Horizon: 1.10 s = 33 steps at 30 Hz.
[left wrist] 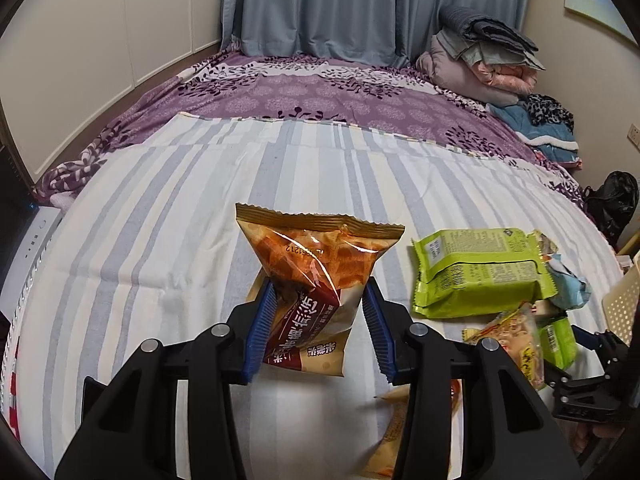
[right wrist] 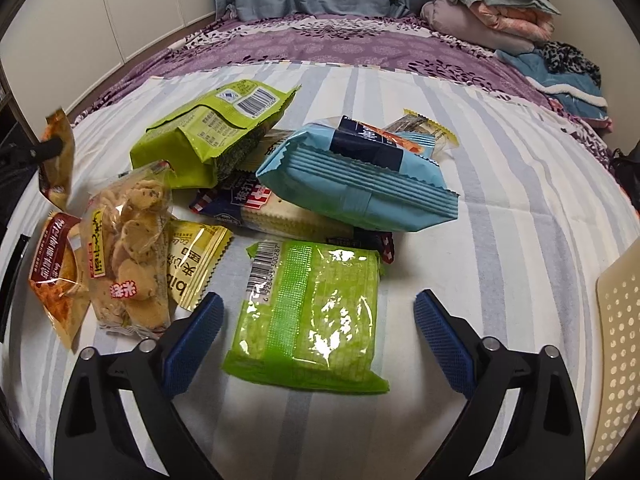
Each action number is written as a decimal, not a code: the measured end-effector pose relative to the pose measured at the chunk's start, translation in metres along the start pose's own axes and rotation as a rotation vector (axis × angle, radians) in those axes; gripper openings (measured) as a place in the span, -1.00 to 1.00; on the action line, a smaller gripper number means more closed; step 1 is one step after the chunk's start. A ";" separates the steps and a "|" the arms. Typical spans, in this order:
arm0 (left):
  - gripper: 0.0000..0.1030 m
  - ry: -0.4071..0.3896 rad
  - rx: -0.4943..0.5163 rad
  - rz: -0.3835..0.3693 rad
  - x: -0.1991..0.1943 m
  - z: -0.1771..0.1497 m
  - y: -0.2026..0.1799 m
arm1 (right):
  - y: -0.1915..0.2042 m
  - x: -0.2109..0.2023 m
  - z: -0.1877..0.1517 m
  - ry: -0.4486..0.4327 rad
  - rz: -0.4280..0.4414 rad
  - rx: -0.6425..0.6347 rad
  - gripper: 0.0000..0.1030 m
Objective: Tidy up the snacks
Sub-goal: 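Carry the biscuit bag toward the basket while the right tool grasps a green packet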
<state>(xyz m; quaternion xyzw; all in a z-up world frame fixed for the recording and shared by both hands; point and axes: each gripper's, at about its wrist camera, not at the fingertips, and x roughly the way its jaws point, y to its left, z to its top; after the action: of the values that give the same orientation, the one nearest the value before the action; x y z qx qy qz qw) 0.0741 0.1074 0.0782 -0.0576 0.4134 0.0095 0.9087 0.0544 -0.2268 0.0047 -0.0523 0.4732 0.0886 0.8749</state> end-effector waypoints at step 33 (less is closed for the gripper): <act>-0.12 -0.149 0.176 -0.125 -0.103 0.005 -0.126 | -0.089 -0.145 -0.023 -0.283 -0.002 0.176 0.10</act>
<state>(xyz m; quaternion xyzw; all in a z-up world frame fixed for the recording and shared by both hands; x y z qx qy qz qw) 0.0179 -0.0139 0.1707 -0.0026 0.3397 -0.0792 0.9372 -0.0246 -0.3331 0.1143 0.0370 0.3512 0.0527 0.9341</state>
